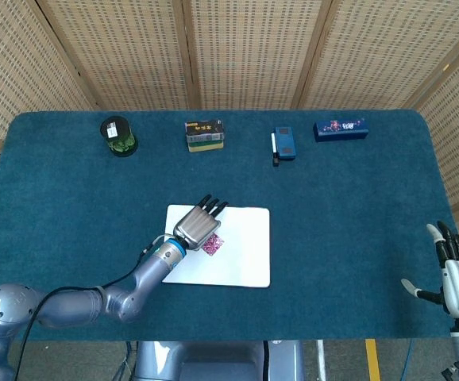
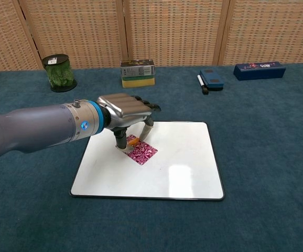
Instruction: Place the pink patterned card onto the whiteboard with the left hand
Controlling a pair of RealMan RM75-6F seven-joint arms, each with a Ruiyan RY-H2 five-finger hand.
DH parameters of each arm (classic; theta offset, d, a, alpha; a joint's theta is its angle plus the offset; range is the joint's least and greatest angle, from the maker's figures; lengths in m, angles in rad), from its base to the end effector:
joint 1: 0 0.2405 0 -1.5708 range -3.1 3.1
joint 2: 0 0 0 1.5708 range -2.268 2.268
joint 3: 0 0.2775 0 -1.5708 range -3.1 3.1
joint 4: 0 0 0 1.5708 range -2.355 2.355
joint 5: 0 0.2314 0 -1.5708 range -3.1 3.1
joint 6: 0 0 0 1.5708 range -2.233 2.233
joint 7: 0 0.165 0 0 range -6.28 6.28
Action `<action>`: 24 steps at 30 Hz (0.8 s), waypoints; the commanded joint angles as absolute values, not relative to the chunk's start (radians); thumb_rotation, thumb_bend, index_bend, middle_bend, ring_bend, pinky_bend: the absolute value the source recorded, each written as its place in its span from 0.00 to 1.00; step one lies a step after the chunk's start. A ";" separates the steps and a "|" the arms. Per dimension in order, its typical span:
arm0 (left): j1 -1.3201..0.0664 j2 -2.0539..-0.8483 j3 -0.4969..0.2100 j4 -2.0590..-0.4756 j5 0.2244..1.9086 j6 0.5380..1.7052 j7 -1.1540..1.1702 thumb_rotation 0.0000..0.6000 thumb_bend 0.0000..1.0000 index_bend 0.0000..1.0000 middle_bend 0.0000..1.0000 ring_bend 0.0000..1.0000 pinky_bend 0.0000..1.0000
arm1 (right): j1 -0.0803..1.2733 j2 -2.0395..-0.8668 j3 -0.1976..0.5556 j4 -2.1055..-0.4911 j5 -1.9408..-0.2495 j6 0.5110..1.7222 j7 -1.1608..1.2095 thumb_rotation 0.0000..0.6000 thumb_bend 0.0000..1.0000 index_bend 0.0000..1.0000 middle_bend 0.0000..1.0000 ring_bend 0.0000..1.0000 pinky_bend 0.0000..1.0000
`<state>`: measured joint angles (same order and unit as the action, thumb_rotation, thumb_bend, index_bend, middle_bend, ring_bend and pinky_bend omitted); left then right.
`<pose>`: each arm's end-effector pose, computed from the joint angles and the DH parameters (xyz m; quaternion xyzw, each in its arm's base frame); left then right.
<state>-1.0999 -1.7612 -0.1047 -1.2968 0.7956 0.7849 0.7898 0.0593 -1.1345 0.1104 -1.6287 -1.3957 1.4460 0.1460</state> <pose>-0.0716 0.3954 -0.1419 -0.8706 -0.2158 -0.2329 0.3759 -0.3511 -0.2093 0.1517 0.5134 -0.4617 0.4262 0.5845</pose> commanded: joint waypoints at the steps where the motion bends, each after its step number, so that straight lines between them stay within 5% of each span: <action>1: -1.115 -1.781 -0.106 -1.292 0.769 0.794 0.807 1.00 0.31 0.51 0.00 0.00 0.00 | 0.059 -1.134 0.110 -1.629 -1.396 1.445 0.147 1.00 0.00 0.00 0.00 0.00 0.00; 7: -1.125 -1.788 -0.103 -1.293 0.757 0.799 0.813 1.00 0.29 0.48 0.00 0.00 0.00 | 0.060 -1.134 0.111 -1.630 -1.394 1.444 0.148 1.00 0.00 0.00 0.00 0.00 0.00; 12: -1.125 -1.781 -0.102 -1.304 0.758 0.808 0.808 1.00 0.26 0.18 0.00 0.00 0.00 | 0.059 -1.133 0.111 -1.631 -1.394 1.443 0.148 1.00 0.00 0.00 0.00 0.00 0.00; 24: -1.091 -1.649 -0.123 -1.484 0.812 0.896 0.758 1.00 0.20 0.07 0.00 0.00 0.00 | 0.058 -1.132 0.111 -1.631 -1.394 1.443 0.150 1.00 0.00 0.00 0.00 0.00 0.00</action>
